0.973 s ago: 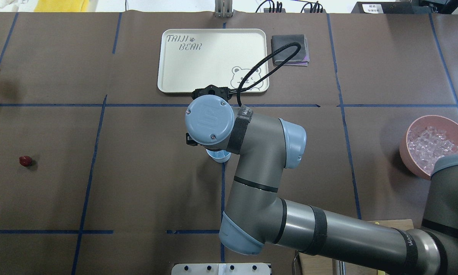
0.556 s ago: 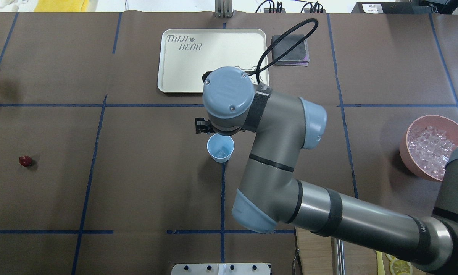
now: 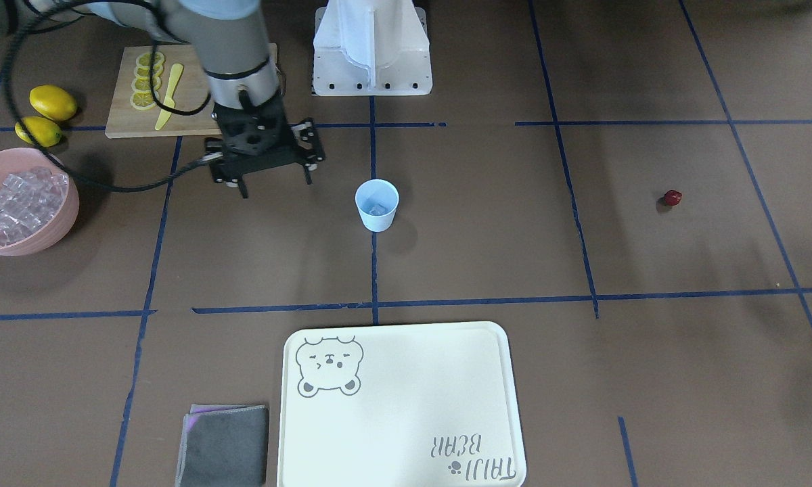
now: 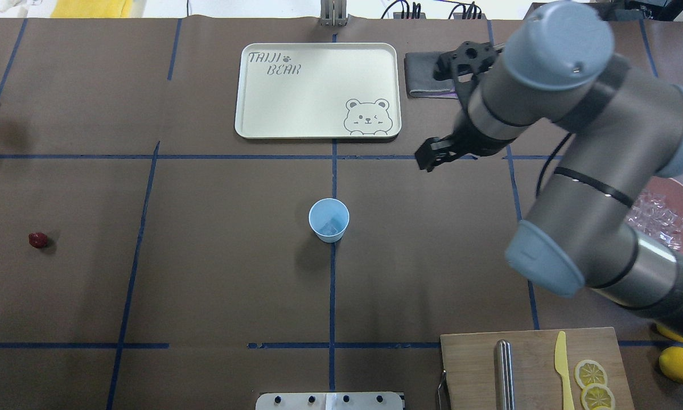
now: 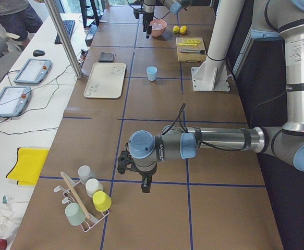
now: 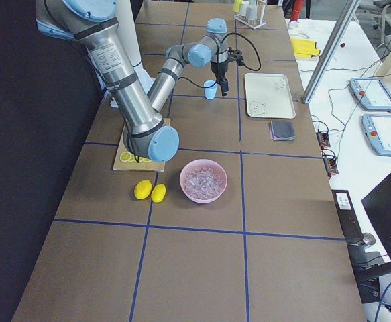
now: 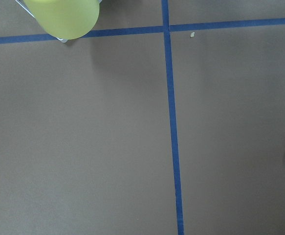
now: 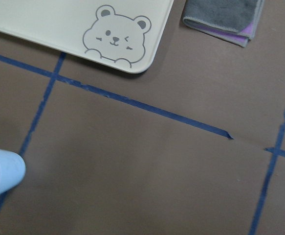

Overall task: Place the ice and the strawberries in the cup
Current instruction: 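Move the right gripper back to the pink bowl of ice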

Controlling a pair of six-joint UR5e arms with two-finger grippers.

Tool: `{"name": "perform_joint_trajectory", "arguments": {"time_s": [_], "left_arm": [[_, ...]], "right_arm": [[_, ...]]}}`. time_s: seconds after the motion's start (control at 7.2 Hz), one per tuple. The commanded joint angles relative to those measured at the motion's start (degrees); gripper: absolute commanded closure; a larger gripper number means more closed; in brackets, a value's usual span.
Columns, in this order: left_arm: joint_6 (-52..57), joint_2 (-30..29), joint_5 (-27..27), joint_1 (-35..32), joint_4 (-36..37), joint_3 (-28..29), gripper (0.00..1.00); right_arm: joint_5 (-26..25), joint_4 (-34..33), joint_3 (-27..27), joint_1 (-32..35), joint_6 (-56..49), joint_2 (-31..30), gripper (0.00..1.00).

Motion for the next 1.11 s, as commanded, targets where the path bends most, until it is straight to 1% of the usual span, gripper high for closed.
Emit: {"name": "perform_joint_trajectory", "arguments": {"time_s": [0.0,0.28,0.42,0.56,0.69,0.97], "left_arm": [[0.00,0.00,0.00,0.01,0.00,0.03,0.00],[0.00,0.00,0.00,0.01,0.00,-0.06,0.00],[0.00,-0.09,0.00,0.01,0.00,-0.06,0.00],[0.00,-0.09,0.00,0.01,0.00,-0.06,0.00],[0.00,-0.09,0.00,0.01,0.00,-0.06,0.00],[0.00,-0.09,0.00,0.01,0.00,-0.15,0.00]], "right_arm": [[3.22,1.66,6.00,6.25,-9.98,-12.27,0.01],[8.03,8.32,5.93,13.00,-18.93,-21.93,0.01],[10.41,10.44,5.67,16.61,-23.60,-26.60,0.01],[10.96,11.42,5.58,18.99,-25.99,-30.56,0.01],[10.96,14.47,4.54,19.97,-26.19,-34.17,0.01],[11.05,24.39,-0.37,20.51,-26.19,-37.88,0.01]]}}
